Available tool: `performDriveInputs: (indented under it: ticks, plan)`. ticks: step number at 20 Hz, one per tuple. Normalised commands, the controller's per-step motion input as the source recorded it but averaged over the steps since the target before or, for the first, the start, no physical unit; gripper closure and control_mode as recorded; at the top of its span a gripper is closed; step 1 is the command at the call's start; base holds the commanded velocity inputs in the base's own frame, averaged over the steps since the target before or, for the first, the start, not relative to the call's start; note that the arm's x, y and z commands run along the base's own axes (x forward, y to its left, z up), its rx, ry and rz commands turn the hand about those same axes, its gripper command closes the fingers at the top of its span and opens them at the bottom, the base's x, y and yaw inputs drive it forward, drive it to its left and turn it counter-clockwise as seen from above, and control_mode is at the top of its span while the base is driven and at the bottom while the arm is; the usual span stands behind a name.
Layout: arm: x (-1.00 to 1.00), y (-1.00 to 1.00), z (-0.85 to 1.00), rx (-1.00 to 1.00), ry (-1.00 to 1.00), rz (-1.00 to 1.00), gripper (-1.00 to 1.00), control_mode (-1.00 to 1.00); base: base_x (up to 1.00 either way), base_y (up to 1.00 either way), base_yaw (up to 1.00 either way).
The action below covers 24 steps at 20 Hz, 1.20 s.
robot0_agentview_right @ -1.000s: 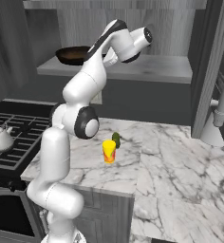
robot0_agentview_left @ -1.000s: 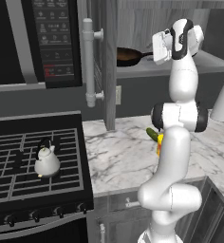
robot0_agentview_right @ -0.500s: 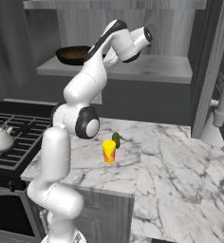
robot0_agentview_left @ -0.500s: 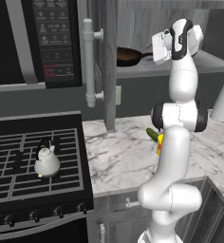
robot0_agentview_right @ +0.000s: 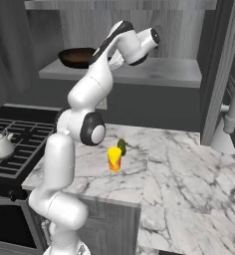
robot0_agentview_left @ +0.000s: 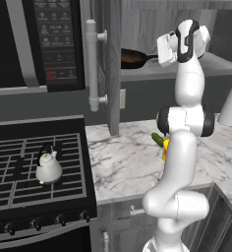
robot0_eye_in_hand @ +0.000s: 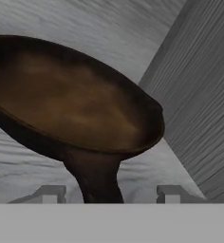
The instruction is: Pick the pan from the cabinet and place it on the stove. Then turn on the stove burner for the pan.
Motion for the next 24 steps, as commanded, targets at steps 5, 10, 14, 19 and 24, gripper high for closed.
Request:
performDriveInputs:
  ticks: [5,10,14,19,24]
  plan:
    - [0.00,0.00,-0.31,0.00,0.00,0.00,1.00,-1.00,0.00,0.00,0.00]
    - [0.00,0.00,-0.20,0.00,0.00,0.00,1.00,-1.00,0.00,0.00,0.00]
    - [0.00,0.00,-0.10,0.00,0.00,0.00,1.00,-1.00,0.00,0.00,0.00]
    - [-0.06,0.00,0.00,0.01,-0.11,0.00,1.00,-1.00,0.00,0.00,0.00]
    - [-0.10,0.00,0.00,0.03,-0.19,0.00,1.00,-1.00,0.00,0.00,0.00]
